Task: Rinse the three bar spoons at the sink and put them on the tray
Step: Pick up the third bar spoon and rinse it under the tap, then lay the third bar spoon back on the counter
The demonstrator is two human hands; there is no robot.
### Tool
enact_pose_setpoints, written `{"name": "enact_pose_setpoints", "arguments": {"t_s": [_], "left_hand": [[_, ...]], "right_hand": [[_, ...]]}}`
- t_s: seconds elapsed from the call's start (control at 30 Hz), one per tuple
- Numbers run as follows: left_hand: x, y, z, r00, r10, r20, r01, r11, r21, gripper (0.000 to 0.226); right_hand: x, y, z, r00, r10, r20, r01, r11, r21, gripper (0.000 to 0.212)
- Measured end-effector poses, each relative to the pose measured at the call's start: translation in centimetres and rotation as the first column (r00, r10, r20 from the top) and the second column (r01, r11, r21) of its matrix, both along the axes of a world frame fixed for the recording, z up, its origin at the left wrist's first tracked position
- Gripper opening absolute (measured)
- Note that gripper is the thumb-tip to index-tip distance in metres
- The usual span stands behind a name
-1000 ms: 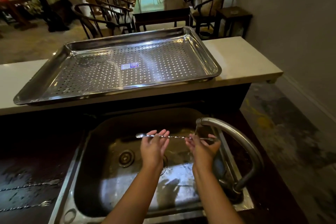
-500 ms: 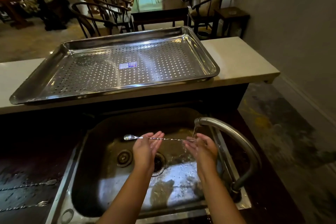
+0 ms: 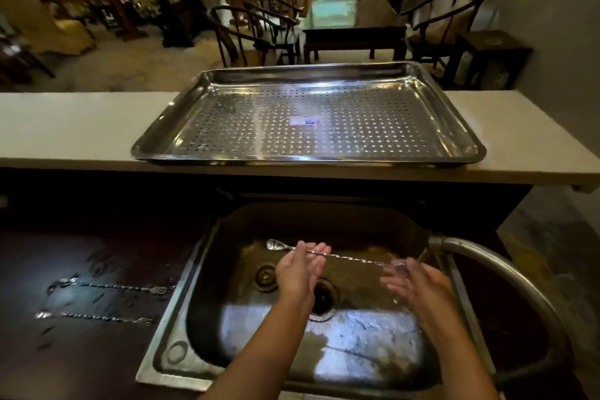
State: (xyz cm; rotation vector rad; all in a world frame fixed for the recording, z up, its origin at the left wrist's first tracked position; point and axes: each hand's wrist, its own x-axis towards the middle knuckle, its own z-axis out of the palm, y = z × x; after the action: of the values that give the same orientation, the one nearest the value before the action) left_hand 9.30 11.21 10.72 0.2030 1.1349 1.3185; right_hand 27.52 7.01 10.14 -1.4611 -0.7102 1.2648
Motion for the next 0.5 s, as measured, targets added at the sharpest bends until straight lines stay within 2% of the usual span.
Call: {"name": "enact_pose_setpoints", "arguments": {"t_s": [0.1, 0.23, 0.33, 0.5], "left_hand": [[-1.7, 0.2, 0.2, 0.999, -0.002, 0.045, 0.003, 0.999, -0.037, 0.030], [-5.7, 0.6, 0.1, 0.997, -0.043, 0.070, 0.048, 0.997, -0.063, 0.010], [-9.5, 0.9, -0.3, 0.998, -0.030, 0.050, 0.034, 0.997, -0.074, 0.008], [-17.8, 1.9, -1.4, 0.999, 0.043, 0.000, -0.043, 0.988, -0.149, 0.010]], "right_hand": [[-1.2, 1.0, -0.5, 0.995, 0.012, 0.102, -0.007, 0.999, -0.051, 0.028], [-3.8, 2.1, -1.2, 0.976, 0.090, 0.199, -0.076, 0.994, -0.077, 0.022], [-7.2, 3.1, -1.4, 0.968, 0.101, 0.232, -0.084, 0.993, -0.082, 0.015], [-14.5, 5.0, -1.8, 0.942, 0.213, 0.260, -0.192, 0.976, -0.103, 0.012]]}}
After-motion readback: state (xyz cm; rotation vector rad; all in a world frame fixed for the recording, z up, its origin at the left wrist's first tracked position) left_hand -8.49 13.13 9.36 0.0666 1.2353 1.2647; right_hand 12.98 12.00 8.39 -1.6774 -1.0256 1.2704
